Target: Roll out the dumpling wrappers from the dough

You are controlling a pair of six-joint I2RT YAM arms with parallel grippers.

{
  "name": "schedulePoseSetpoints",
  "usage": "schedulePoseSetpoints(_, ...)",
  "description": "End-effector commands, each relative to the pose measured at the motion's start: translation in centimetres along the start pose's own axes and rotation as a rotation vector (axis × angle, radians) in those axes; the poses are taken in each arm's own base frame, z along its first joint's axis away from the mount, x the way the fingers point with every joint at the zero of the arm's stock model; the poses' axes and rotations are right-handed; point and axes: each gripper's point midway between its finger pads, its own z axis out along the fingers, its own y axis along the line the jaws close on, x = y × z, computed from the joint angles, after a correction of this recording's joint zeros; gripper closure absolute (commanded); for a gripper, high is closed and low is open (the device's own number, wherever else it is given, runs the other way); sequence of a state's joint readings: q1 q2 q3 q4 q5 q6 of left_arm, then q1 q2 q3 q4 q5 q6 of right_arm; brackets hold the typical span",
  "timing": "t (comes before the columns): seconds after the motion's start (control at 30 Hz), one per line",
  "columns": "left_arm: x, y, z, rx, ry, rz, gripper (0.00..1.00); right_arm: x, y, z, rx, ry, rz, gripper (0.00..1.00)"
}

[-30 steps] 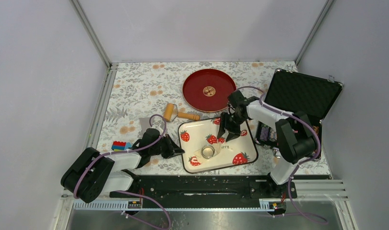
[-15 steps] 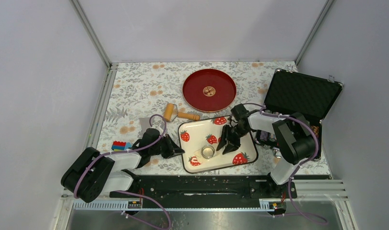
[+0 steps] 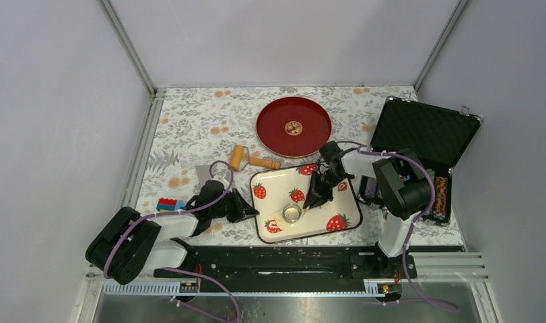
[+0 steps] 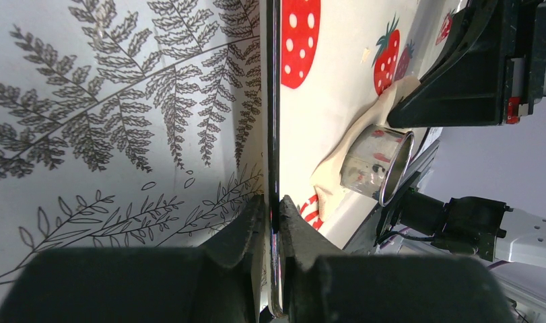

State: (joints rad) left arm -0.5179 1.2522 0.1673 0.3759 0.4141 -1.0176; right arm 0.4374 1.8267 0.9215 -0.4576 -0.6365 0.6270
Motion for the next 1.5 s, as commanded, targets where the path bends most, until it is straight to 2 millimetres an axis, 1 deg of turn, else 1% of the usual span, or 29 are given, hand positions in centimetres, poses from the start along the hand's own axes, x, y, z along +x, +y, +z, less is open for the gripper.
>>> schedulePoseSetpoints(0.0,2.1,4.0,-0.3,-0.134,0.051,-0.009,1.0,-2.3,-0.1,-0.7,0.075,-0.075,-0.062,0.81)
schedulePoseSetpoints(0.1,2.1,4.1,-0.3,-0.134,0.052,-0.009,1.0,-2.8,0.5,-1.4,0.089,-0.085,-0.076,0.81)
schedulePoseSetpoints(0.3,2.0,4.0,-0.3,-0.131,0.05,-0.008,1.0,-3.6,2.1,-2.3,0.074,-0.097,-0.096,0.81)
schedulePoseSetpoints(0.47,2.1,4.0,-0.3,-0.132,0.05,-0.01,1.0,-3.7,3.2,-2.3,0.054,-0.083,-0.11,0.81)
schedulePoseSetpoints(0.6,2.1,4.1,-0.2,-0.133,0.05,-0.01,1.0,-3.4,4.2,-2.0,0.047,-0.071,-0.126,0.81)
schedulePoseSetpoints(0.8,2.1,4.1,-0.2,-0.133,0.051,-0.011,1.0,-2.5,5.8,-1.2,0.055,-0.048,-0.167,0.81)
schedulePoseSetpoints(1.0,2.1,4.0,-0.2,-0.131,0.049,-0.009,1.0,-1.5,7.8,-0.9,0.055,-0.034,-0.213,0.81)
schedulePoseSetpoints(1.23,2.2,4.1,-0.3,-0.133,0.053,-0.011,1.0,0.4,9.7,-0.5,0.052,-0.01,-0.269,0.81)
schedulePoseSetpoints(1.47,2.1,4.1,-0.2,-0.131,0.051,-0.009,1.0,2.7,11.0,-0.6,0.035,0.018,-0.31,0.81)
